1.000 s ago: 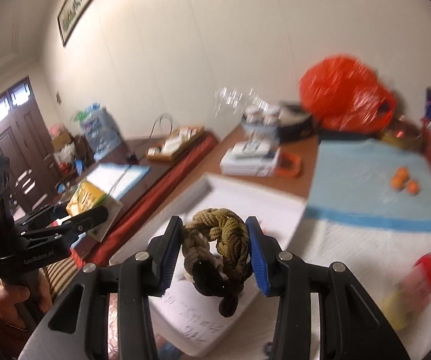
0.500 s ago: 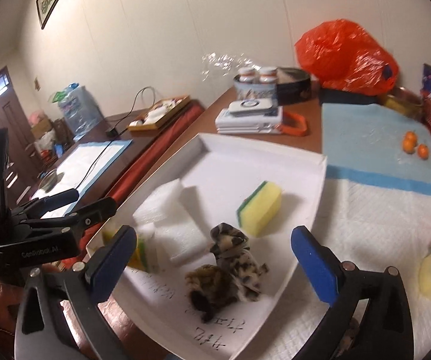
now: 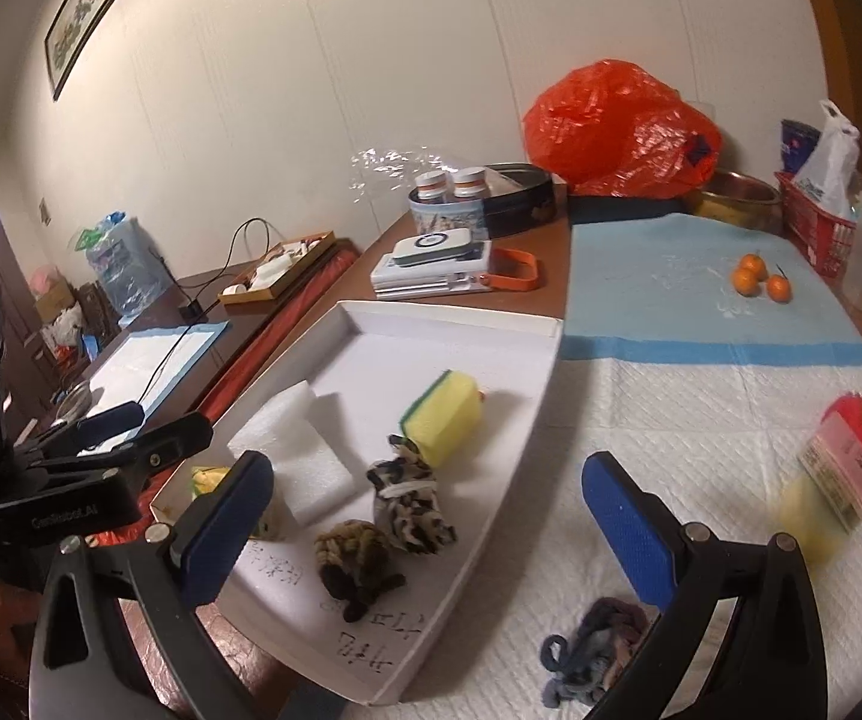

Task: Organize soft objects
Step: 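Return both grippers to the pad and approach the white rolled towel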

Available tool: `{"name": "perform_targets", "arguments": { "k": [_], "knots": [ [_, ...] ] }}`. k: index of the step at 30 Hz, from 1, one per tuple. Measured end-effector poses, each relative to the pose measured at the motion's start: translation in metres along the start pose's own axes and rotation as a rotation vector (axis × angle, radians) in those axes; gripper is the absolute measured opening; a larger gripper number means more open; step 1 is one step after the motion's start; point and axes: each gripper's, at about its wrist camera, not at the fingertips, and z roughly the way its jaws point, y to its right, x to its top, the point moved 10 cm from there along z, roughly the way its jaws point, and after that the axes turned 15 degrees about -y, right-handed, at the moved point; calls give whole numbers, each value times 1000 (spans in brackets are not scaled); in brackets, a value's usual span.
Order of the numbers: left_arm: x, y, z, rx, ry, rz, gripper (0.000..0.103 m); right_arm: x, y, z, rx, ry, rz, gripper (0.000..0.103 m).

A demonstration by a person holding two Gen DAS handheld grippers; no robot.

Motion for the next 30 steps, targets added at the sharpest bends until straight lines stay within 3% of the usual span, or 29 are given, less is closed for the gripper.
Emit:
{"name": "perform_targets", "arguments": {
  "k": [16,30],
  "knots": [
    [-1,138,2,-4,8,82,103,-8,111,-71,-21,133,92,103],
    [-29,226,4,10,-31,67,103,-16,181,-100,70,146,94,103]
  ]
}}
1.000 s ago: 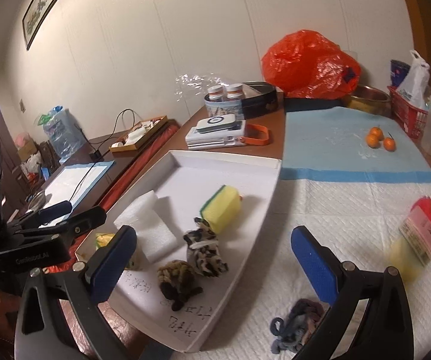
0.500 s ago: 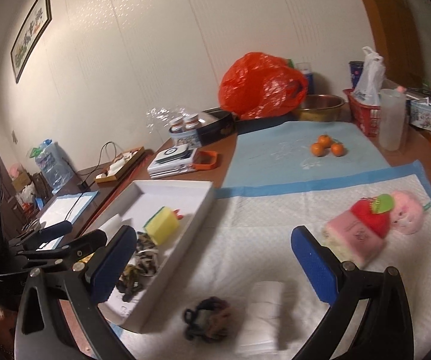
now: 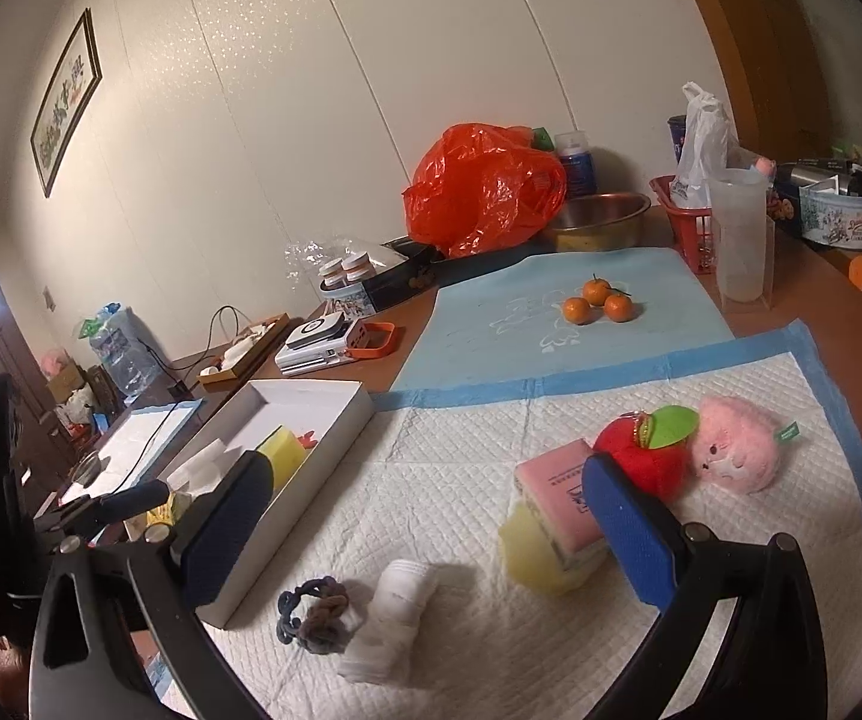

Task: Organize soft objects
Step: 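Return both grippers to the pad and approach the white rolled towel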

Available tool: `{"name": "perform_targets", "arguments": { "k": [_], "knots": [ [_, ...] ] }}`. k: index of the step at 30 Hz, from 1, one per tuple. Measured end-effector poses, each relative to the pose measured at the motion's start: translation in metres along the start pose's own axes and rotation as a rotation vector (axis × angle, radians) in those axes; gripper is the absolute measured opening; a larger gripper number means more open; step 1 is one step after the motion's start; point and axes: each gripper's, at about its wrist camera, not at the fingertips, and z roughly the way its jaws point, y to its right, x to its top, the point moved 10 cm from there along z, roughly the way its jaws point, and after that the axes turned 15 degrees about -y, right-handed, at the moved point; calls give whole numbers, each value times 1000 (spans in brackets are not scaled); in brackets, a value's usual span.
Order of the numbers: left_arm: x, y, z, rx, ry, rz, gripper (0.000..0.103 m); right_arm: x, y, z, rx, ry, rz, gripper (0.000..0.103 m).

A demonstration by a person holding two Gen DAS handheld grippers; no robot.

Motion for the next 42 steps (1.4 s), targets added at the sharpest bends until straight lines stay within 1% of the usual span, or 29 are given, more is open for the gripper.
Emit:
{"name": "perform_targets", "arguments": {
  "k": [5,12,16,19,25,32,42],
  "knots": [
    [-10,22,5,18,-37,-15,103,0,16,-10,32,-2,-16,103],
    [-14,50,7,23,-49,9,103,-7,46,-20,50,-4,27,103],
    [-15,62,15,10,-76,24,103,-9,57,-22,49,-16,47,103],
    [-18,68,21,-4,-102,34,103,-7,64,-25,44,-10,55,103],
    [-29,76,40,-33,-161,35,103,-12,74,-24,36,-24,69,103],
    [-25,82,44,-39,-162,51,103,-12,84,-29,17,-16,86,103],
    [-32,72,55,-32,-194,19,103,-13,87,-25,19,-34,87,103]
  ]
}}
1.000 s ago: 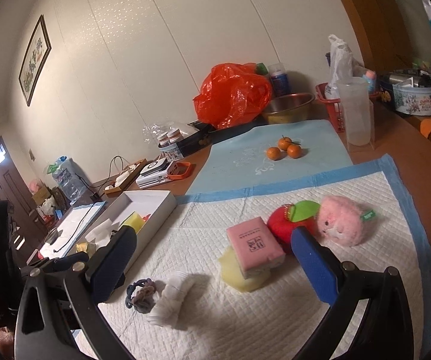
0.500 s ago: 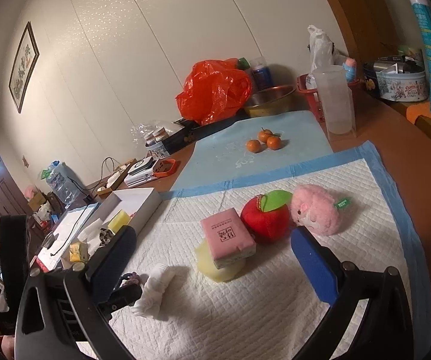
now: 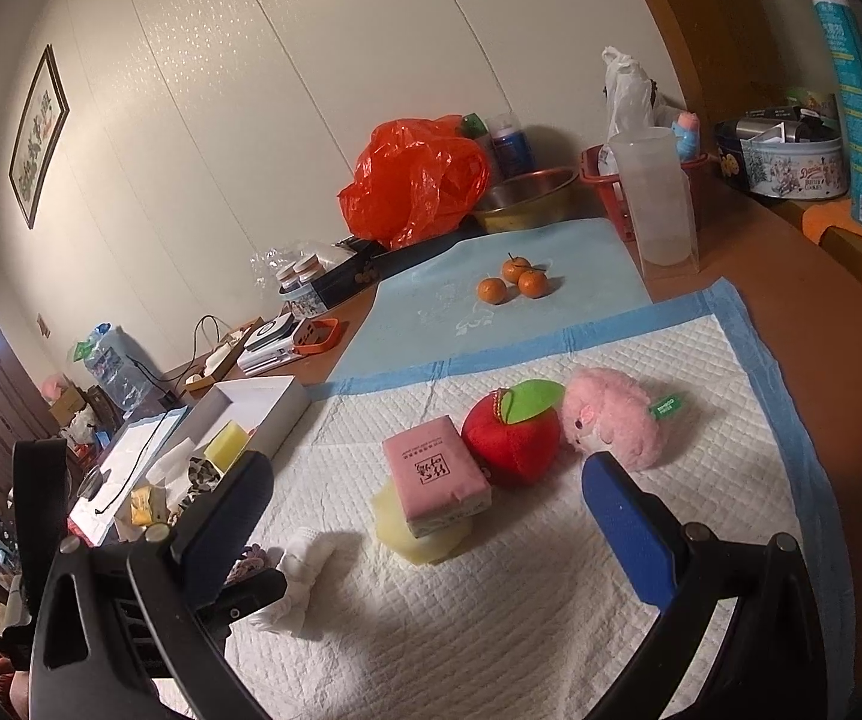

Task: Organize soft objects
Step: 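Return both grippers to the pad and approach the white rolled towel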

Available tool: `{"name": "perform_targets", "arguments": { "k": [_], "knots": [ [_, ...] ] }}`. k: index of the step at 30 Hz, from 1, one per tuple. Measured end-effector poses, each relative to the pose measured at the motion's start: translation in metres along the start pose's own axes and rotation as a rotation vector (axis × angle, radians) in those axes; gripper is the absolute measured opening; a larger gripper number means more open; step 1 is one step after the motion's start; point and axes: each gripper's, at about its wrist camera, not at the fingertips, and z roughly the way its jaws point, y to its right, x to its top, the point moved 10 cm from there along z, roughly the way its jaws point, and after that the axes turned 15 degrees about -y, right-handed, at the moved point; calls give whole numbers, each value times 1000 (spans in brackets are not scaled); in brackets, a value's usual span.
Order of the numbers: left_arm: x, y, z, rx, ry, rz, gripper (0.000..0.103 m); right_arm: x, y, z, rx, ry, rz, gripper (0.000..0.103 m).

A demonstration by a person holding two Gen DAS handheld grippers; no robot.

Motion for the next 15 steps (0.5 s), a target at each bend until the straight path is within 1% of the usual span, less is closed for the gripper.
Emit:
{"name": "perform_targets", "arguments": {
  "k": [8,15],
  "knots": [
    [1,-11,-2,2,6,-27,103,1,0,7,3,-14,1,103],
    [-1,-22,-3,1,6,-51,103,1,-8,10,5,-24,-20,103]
  ]
}}
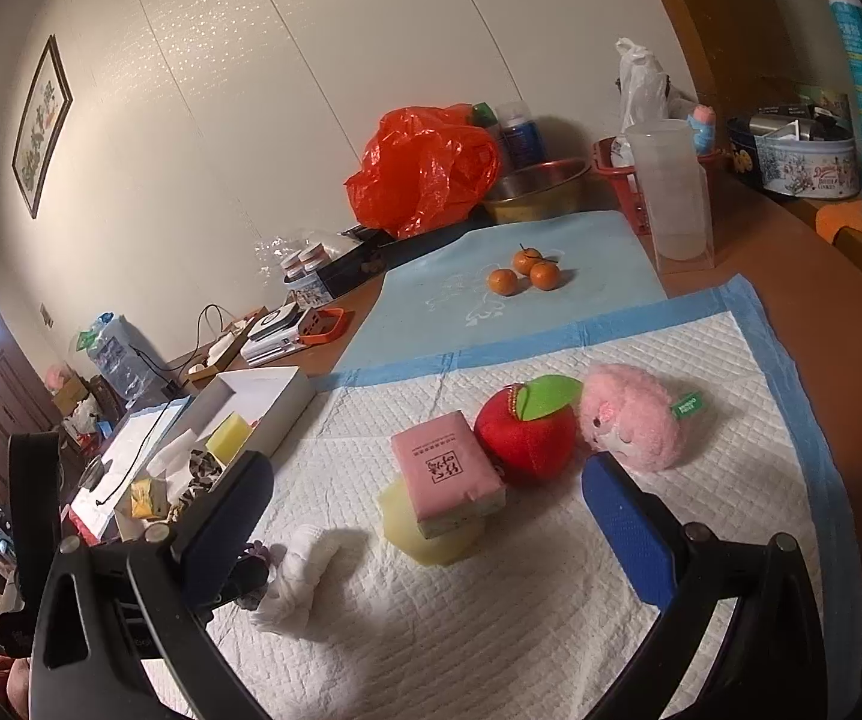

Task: Organize soft objects
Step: 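Return both grippers to the pad and approach the white rolled towel, then grasp the white rolled towel with the left gripper while the right grasps the pink packet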

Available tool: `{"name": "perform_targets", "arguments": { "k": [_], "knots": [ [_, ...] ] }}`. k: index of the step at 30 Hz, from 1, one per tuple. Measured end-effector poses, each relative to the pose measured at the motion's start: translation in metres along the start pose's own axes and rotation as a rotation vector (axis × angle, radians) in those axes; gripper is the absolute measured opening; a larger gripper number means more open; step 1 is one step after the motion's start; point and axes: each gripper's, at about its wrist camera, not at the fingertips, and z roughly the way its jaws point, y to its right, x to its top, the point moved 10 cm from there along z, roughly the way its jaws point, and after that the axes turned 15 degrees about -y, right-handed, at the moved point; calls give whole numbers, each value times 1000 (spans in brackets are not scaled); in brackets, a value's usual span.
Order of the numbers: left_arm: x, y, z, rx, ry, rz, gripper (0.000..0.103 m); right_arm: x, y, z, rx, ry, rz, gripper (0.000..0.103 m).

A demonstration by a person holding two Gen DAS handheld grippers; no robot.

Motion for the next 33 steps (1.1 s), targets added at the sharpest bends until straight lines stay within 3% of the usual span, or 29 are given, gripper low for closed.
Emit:
{"name": "perform_targets", "arguments": {
  "k": [11,21,26,29,33],
  "knots": [
    [-9,-8,5,-38,-22,-28,103,0,-8,7,12,-12,-12,103],
    [-10,9,18,-44,-48,24,103,-2,-5,13,17,-29,-7,103],
    [-3,-5,17,-11,-35,3,103,-2,9,12,0,-18,34,103],
    [-3,-10,22,-12,-45,2,94,-2,19,13,-12,-22,62,103],
    [-3,7,32,-7,-54,77,94,-3,22,15,-14,-36,67,103]
  ]
}}
